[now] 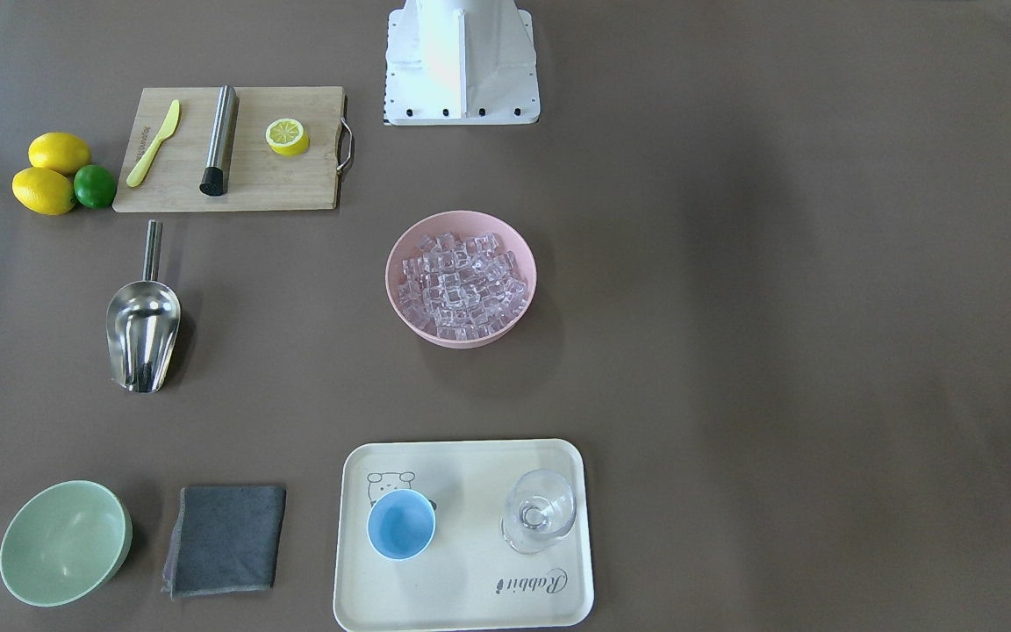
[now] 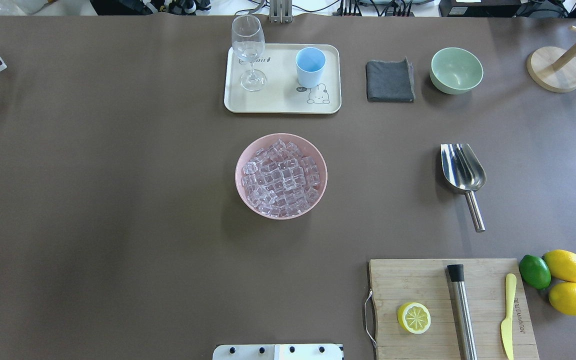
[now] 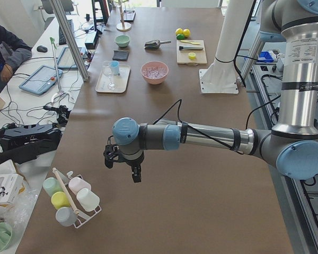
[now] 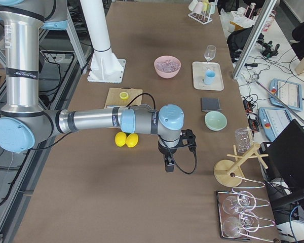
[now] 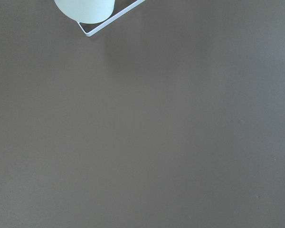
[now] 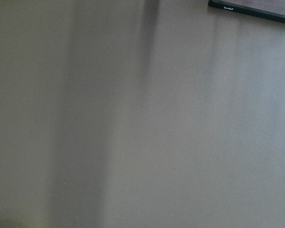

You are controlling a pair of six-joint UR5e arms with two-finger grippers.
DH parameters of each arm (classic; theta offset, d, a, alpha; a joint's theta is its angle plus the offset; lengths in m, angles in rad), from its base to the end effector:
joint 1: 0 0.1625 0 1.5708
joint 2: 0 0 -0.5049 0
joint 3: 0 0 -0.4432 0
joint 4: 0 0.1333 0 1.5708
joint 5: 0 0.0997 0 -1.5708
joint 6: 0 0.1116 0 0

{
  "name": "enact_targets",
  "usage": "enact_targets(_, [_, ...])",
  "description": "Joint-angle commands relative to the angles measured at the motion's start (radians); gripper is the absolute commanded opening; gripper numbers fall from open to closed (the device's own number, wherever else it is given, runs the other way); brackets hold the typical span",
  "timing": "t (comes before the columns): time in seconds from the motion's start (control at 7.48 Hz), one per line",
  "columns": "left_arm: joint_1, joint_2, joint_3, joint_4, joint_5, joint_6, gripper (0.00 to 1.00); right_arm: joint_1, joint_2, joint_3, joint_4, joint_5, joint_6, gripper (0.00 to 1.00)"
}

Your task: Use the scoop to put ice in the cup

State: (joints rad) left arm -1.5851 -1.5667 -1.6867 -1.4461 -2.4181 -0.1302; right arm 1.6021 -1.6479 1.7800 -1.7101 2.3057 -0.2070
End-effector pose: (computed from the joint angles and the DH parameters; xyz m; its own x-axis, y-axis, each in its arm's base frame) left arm -0.0573 -0.5363 0.6931 0.6543 -0.1488 -0.7414 0.1001 0.9889 -0.1101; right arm 0.0741 -0.4975 0.6910 0.7320 -0.1780 0.6577 0.1217 0.9839 0.1308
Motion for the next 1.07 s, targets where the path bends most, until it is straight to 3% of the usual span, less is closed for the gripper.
enact_targets(0.0, [-0.001, 0.002, 0.002, 0.001, 0.001, 0.001, 0.98, 0.001, -0.027, 0.009, -0.038, 0.062, 0.0, 1.0])
enact_targets(0.67, [0.001, 0.016, 0.001, 0.001, 0.001, 0.001, 0.98, 0.002, -0.046, 0.002, -0.063, 0.084, 0.004, 1.0])
enact_targets(0.94, [0.004, 0.016, 0.001, -0.002, -0.001, 0.003, 0.98, -0.043, -0.044, 0.004, 0.016, 0.095, 0.039, 1.0])
